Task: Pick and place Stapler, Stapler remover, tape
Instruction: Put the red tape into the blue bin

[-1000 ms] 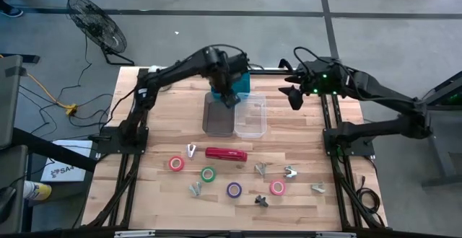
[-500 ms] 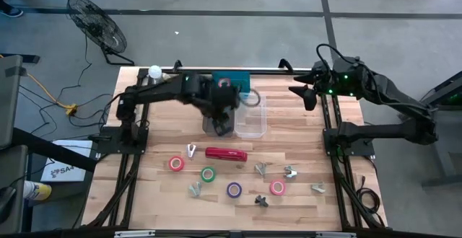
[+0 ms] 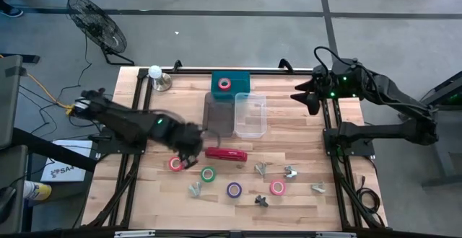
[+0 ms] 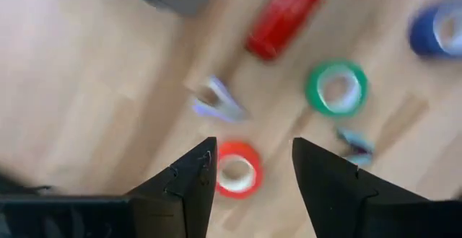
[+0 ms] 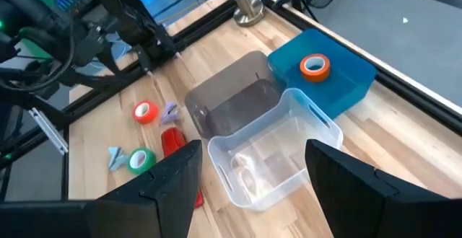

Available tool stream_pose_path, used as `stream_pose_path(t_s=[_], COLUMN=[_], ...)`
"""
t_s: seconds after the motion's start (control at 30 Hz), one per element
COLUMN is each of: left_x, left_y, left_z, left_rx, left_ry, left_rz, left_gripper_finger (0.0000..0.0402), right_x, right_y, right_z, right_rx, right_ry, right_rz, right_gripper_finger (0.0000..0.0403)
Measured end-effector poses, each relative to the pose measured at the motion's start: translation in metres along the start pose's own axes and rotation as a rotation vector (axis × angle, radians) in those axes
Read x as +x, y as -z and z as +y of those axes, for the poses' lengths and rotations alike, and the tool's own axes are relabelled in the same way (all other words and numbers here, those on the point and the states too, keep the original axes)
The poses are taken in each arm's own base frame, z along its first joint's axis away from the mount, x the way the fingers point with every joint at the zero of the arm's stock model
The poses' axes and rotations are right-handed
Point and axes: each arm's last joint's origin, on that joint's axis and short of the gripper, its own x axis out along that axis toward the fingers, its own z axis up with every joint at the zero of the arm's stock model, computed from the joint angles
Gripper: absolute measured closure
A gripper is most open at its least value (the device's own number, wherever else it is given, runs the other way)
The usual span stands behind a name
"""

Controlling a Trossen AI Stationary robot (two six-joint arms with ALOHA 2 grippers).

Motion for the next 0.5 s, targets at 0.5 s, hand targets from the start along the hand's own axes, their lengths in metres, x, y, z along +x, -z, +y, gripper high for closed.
stream_pose_path(t_s=[0.5], left_x=[0.099], left_y=[0.096], left_z=[0.006], left_rx=[0.310], left_ry=[0.072], left_rz=[0.114], left_gripper_finger=[0.0225], right_x=[0.001], right_y=[0.008], right_z=[0.008], right_rx=[-0.092], right_ry=[0.031], right_rz=[0.042], right_gripper_finger=[0.0164])
